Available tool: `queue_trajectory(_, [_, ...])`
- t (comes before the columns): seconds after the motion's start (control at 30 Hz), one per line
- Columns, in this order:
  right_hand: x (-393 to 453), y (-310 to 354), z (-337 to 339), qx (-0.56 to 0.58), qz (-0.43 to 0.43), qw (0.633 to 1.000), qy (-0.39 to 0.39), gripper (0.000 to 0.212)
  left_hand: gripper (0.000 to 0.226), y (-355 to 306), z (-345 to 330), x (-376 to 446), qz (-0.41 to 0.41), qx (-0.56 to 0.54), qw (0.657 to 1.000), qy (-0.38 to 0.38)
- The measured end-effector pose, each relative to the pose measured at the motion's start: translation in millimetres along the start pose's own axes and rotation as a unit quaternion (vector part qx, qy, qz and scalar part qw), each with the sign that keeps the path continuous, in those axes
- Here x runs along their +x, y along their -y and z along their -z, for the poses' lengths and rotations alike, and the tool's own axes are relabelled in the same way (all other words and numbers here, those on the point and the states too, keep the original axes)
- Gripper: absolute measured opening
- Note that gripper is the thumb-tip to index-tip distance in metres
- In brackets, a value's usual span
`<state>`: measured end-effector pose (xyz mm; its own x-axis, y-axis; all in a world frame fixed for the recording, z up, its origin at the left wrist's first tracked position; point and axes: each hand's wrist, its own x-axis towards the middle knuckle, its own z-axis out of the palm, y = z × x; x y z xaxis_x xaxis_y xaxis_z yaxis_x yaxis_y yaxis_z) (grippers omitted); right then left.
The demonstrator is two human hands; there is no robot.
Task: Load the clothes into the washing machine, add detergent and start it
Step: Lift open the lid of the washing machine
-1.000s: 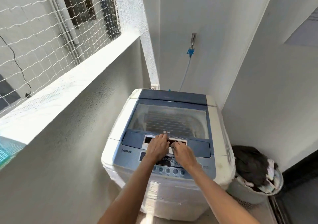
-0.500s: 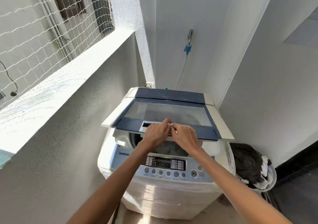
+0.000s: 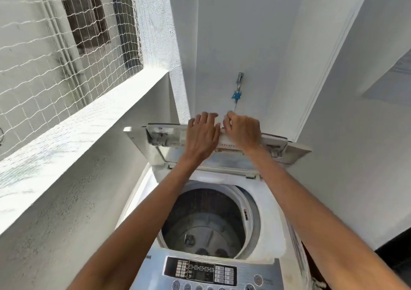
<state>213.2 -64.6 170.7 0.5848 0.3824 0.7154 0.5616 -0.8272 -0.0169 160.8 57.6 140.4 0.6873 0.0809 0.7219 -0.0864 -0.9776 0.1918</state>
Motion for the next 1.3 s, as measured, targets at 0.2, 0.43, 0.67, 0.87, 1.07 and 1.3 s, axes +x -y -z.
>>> queue_trajectory(0.2, [58,-23,-30,0.002,-0.034,0.999,0.004,0.034,0.055,24,-39,16,-0.032,0.049,0.998,0.036])
queue_trajectory(0.43, [50,-56,-77,-0.003,-0.049,0.998,0.026,0.053,0.056,37,-71,83,0.009,0.059,0.988,0.145])
queue_trajectory(0.67, [43,-74,-91,-0.017,-0.053,0.988,0.147,0.059,0.059,41,-88,109,0.02,0.07,0.979,0.188])
queue_trajectory(0.87, [51,-65,-91,0.009,-0.111,0.966,0.234,0.07,0.068,45,-90,110,0.017,0.098,0.956,0.278])
queue_trajectory(1.07, [61,-59,-71,-0.019,-0.122,0.956,0.268,0.071,0.064,39,-80,78,-0.005,0.108,0.972,0.208])
queue_trajectory(1.3, [33,-44,-65,-0.007,-0.127,0.949,0.288,0.068,0.076,42,-84,86,0.017,0.104,0.946,0.307])
